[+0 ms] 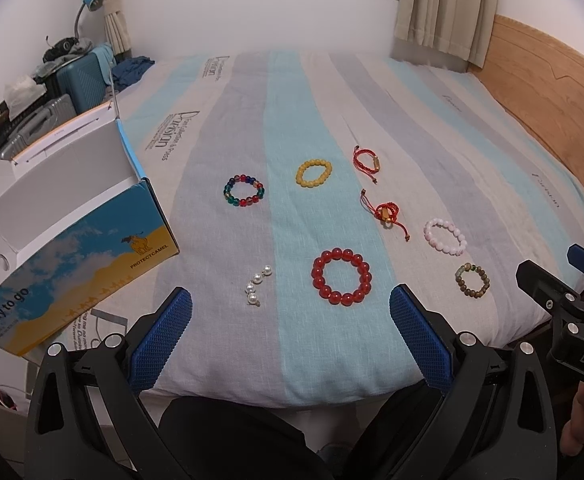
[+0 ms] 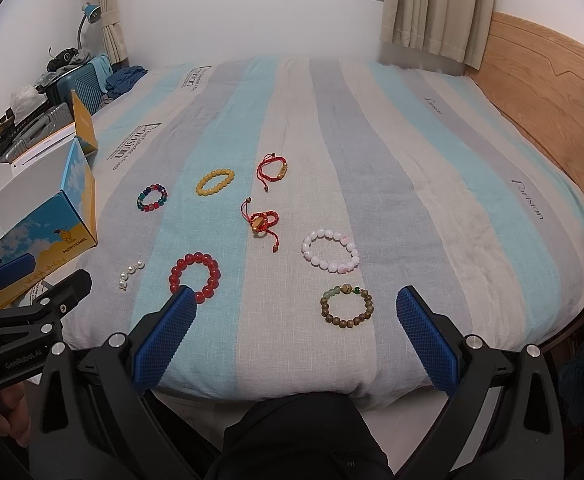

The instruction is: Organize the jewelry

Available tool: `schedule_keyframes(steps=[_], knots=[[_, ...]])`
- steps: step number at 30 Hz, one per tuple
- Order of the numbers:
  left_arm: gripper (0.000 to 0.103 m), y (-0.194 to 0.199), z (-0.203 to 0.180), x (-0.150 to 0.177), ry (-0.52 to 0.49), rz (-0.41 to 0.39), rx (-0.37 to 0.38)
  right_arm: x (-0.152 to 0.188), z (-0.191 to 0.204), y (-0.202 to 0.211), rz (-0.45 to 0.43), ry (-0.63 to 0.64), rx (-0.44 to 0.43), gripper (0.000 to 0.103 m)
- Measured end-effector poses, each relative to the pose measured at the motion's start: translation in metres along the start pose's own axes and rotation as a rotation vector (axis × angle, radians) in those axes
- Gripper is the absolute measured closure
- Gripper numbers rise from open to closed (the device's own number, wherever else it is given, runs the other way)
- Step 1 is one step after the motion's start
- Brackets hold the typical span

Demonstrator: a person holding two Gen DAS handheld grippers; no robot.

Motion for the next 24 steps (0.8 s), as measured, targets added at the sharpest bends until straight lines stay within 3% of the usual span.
schedule_keyframes(steps=[16,24], knots=[[0.006,-0.006,0.004,-0.001,0.001,0.014,0.002,0.0,-0.001,-0.001,0.01,0.005,-0.002,0.007],[0.006,-0.043,0.036,-0.019,0.015,0.157,-0.016,-0.015,-0.011,-0.031,0.145,0.025,0.033,0.007]])
Point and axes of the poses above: each gripper's, at about its wrist camera, not at the fingertips, and y roughly against the way its jaws point, z to its left, x to its underside, the point moved 1 cm from there along -y, roughly the way its jaws point, and after that the axes turned 4 degrees about x, right-handed, at the moved point
